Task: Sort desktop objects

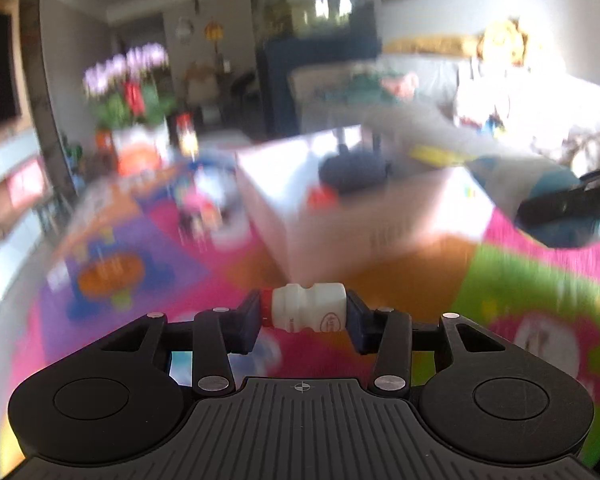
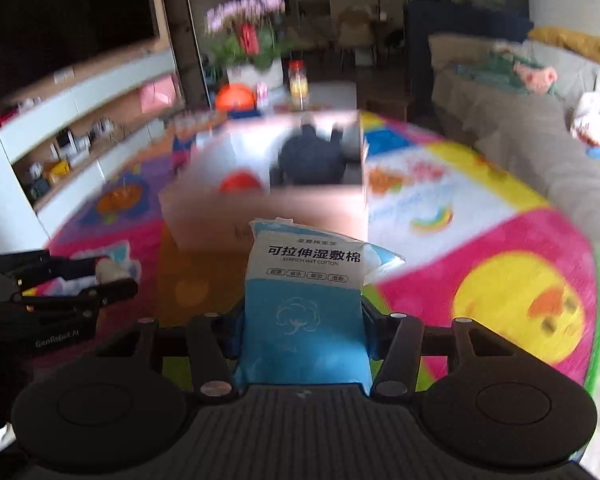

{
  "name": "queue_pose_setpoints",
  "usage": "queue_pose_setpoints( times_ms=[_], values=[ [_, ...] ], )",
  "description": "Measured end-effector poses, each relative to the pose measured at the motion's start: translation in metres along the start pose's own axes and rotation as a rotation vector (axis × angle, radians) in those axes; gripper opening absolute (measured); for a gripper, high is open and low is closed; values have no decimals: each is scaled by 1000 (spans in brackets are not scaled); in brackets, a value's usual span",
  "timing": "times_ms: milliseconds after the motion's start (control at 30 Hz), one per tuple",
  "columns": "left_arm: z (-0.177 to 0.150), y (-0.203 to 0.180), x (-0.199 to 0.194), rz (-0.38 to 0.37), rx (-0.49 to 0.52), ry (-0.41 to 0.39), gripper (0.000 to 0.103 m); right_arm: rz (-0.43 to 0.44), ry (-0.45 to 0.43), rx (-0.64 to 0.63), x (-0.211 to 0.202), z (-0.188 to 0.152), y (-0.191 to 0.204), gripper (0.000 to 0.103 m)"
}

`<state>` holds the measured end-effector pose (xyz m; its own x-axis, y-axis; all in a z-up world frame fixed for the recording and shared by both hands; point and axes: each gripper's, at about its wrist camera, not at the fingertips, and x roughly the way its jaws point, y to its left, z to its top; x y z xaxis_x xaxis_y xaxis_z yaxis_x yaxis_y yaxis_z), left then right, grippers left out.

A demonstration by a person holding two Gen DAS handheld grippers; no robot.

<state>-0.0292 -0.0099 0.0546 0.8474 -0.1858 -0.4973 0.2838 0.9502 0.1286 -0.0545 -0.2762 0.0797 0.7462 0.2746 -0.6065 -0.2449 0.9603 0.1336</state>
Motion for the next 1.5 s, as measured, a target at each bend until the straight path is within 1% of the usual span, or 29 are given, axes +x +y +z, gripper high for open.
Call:
queue_pose_setpoints(
  times_ms=[100, 200, 233, 267, 300, 333, 367, 433, 467, 567, 667, 733, 833, 867, 933, 967, 1033, 1133, 1200, 1267, 1300, 1367, 1433, 1467, 1500],
  values=[
    [42, 5, -1, 29, 37, -112, 48, 1, -147, 20, -31, 26, -10, 52],
    [84, 4, 20, 56, 75, -216, 49, -19, -235, 12, -46, 44, -13, 52],
    [97, 4, 32, 54, 80, -231, 54, -28, -243, 6, -46, 48, -13, 52],
    [108, 6, 47, 34, 78, -220, 71, -33, -242, 2, -44, 52, -13, 52],
    [115, 10, 59, 18, 62, -197, 81, -36, -238, -2, -42, 55, -12, 52],
    [118, 15, 70, 17, 31, -167, 81, -39, -233, -8, -40, 57, -11, 52],
    [115, 20, 76, 21, 0, -143, 81, -46, -230, -17, -37, 58, -10, 52],
    [98, 29, 77, 15, -30, -124, 85, -63, -226, -33, -33, 60, -11, 52],
    [85, 34, 77, 21, -47, -106, 87, -70, -222, -31, -30, 62, -12, 52],
    [45, 47, 75, 9, -94, -36, 88, -59, -197, 1, -9, 81, -13, 53],
    [17, 59, 71, 12, -108, 3, 91, -2, -162, -5, 29, 111, -2, 53],
    [4, 67, 65, 21, -116, 9, 93, 52, -110, 9, 63, 134, 11, 52],
    [-11, 78, 60, 14, -159, 5, 95, 165, 10, 94, 121, 163, 27, 52],
    [-14, 80, 59, 9, -174, 6, 95, 192, 38, 117, 139, 169, 30, 52],
    [-22, 85, 60, -3, -202, 14, 95, 219, 72, 154, 171, 176, 37, 52],
    [-26, 86, 62, -6, -215, 20, 95, 220, 88, 164, 186, 178, 41, 52],
    [-30, 88, 64, -15, -238, 33, 95, 184, 105, 155, 212, 179, 49, 52],
    [-30, 92, 62, -27, -260, 9, 96, 123, 152, 126, 237, 174, 57, 52],
    [-30, 90, 61, -30, -260, 6, 96, 92, 183, 101, 241, 162, 58, 52],
    [-30, 88, 60, -30, -249, -4, 96, 68, 204, 46, 239, 153, 63, 52],
    [-30, 87, 60, -30, -245, -7, 96, 65, 228, 23, 240, 149, 63, 53],
    [-30, 87, 60, -30, -242, -11, 96, 61, 248, -33, 231, 141, 65, 56],
    [-30, 88, 60, -29, -246, -13, 97, 61, 250, -72, 217, 135, 64, 64],
    [-30, 88, 60, -27, -250, -13, 97, 68, 239, -80, 211, 134, 62, 73],
    [-30, 89, 60, -25, -254, -14, 97, 73, 212, -82, 203, 136, 60, 80]
  ],
)
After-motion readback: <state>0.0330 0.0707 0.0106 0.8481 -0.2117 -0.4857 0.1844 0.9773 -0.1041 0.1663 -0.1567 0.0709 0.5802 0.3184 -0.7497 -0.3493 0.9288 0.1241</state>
